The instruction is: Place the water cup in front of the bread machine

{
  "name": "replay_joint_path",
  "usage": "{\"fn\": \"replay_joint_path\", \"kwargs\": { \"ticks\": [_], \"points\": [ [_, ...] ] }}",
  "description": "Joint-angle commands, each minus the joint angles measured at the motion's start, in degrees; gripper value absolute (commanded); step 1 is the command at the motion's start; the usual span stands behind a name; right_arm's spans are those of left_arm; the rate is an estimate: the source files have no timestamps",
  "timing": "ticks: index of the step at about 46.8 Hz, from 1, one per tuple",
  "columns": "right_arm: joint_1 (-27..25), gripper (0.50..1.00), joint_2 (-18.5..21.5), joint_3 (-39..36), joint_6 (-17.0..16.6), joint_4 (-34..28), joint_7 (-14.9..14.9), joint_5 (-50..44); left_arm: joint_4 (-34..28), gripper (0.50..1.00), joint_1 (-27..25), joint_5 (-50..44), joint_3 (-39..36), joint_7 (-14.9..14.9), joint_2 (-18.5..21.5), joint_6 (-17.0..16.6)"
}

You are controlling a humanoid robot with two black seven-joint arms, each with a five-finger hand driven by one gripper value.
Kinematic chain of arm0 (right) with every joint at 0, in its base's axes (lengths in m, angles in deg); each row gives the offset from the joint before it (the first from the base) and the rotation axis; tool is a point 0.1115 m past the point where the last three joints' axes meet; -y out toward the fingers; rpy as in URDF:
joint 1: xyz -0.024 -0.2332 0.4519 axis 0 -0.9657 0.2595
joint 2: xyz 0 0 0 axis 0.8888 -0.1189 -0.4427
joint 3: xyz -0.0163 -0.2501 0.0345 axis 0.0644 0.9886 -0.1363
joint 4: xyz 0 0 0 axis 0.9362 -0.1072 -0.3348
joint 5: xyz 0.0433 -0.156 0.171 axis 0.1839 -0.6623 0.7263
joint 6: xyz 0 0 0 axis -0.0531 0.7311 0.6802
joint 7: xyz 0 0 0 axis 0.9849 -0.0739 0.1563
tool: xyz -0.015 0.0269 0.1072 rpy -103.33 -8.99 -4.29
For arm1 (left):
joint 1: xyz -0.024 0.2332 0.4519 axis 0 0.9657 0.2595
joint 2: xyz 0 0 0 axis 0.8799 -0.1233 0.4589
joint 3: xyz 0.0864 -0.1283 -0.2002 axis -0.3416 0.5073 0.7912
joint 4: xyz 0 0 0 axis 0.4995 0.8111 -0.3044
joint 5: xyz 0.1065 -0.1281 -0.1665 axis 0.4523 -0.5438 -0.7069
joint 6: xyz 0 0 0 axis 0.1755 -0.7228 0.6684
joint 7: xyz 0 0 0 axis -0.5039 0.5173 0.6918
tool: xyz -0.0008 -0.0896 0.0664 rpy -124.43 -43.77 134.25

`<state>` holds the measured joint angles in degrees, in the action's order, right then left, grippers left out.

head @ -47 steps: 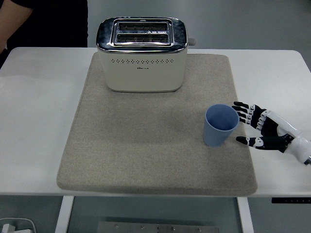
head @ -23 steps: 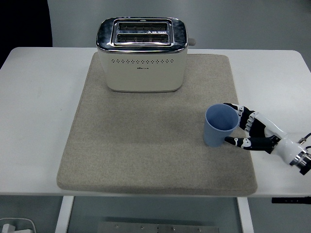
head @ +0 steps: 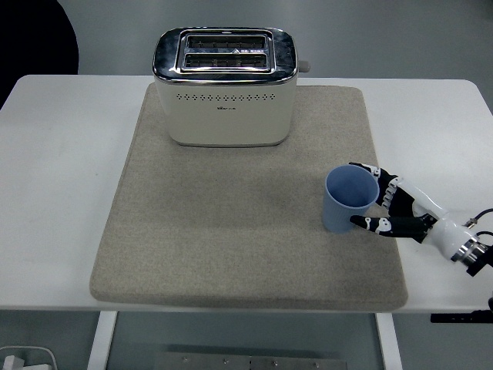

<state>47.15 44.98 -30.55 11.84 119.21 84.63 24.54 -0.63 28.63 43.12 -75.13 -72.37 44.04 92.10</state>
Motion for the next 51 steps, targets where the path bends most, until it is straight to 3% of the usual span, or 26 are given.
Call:
{"fn": "replay_joint_path", "kwargs": {
  "ticks": [1,39,44,47,51],
  "points": [
    [0.09,0.928,0.73,-0.01,-0.01,-0.72,0.00,-0.03,0.00,1.000,0.00,0.00,0.00,0.00,0.00,0.00],
    [0.79,0.928,4.07,0.08,-0.71,-2.13,0.09,-1.79,0.00,1.000,0.00,0.00,0.00,0.00,0.00,0.00],
    [0.79,0.887,4.42,0.17,-0.53,-2.13,0.09,-1.88,0.00,1.000,0.00,0.00,0.00,0.00,0.00,0.00],
    [0.79,0.805,4.51,0.17,-0.27,-2.13,0.09,-2.31,0.00,1.000,0.00,0.00,0.00,0.00,0.00,0.00],
    [0.79,0.736,4.60,0.17,-0.01,-2.13,0.09,-3.28,0.00,1.000,0.00,0.00,0.00,0.00,0.00,0.00]
  ]
}}
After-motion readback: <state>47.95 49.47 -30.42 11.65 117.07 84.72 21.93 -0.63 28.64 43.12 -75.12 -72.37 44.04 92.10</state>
